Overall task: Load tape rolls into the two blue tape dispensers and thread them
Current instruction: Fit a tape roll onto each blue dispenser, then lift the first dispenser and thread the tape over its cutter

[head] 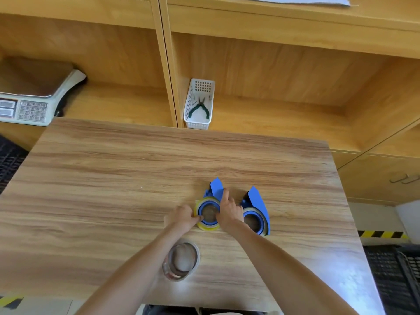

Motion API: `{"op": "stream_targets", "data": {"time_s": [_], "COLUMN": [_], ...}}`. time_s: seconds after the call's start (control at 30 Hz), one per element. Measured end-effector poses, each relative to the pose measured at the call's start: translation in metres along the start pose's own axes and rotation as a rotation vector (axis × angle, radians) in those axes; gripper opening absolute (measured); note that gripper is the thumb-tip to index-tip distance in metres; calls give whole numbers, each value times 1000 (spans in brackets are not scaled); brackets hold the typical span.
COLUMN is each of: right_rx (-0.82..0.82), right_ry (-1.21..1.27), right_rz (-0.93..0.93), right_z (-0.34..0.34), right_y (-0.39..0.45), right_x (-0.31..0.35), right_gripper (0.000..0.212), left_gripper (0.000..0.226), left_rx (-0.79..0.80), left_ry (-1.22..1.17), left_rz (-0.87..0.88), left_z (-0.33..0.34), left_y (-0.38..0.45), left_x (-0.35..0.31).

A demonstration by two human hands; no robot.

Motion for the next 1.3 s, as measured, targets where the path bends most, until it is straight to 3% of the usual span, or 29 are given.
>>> {"op": "stream_targets", "data": {"time_s": [0.17, 0.27, 0.37, 0.47, 0.57, 0.67, 0.77, 0.83, 0.93, 1.1, 1.2, 1.3], "right_rx": [-4, -2, 17, 77, 141, 182, 245, 250, 249, -310, -452, -470], "right_ry": [212, 441, 668, 914, 1117, 1191, 1173, 1074, 901, 630, 362, 370], "right_rz": [-1, -21, -68, -92, -167, -271, -337, -359, -361, -540, -685, -706], "right_z": [-8, -24, -41, -54, -66, -82, -98, -111, -134, -208, -223, -231], "right_y": [1, 3, 2, 1, -1, -1, -1, -1, -3, -24, -40, -35], "right_x": [-8, -17, -19, -24, -27, -25, -25, -28, -36, -51, -31, -25], "right_gripper": [73, 61, 63, 60, 49, 51, 64, 71, 54, 39, 30, 15], "left_gripper": [50, 39, 45, 30, 37, 22, 38, 33, 30, 35, 30, 40], "left_rx": [-144, -260, -310, -348, -307, -171, -27, -21, -102, -198, -312, -336], "left_ry": [-84, -315, -650, -850, -1046, -1190, -1219, -1198, -1145, -1090, -1000, -957], "left_rz": [122, 195, 250, 302, 355, 389, 442, 426, 398, 403, 394, 411], "left_z": [-17, -36, -49, -61, -73, -81, -87, -94, -102, -99, -101, -100], "left_y": [-8, -11, -13, -12, -15, -22, -23, -22, -23, -19, -16, -18], "left_x": [0, -3, -22, -43, -71, -103, -133, -145, -154, -161, -163, -172]}}
Point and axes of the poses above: each hand's wrist, its own y-axis towards the middle knuckle, its own z-axis out of the palm, x = y × z, the point moved 9 cm from there along y, towards the middle knuckle, and after that the axes turned 15 degrees about z, right-handed, at the moved point
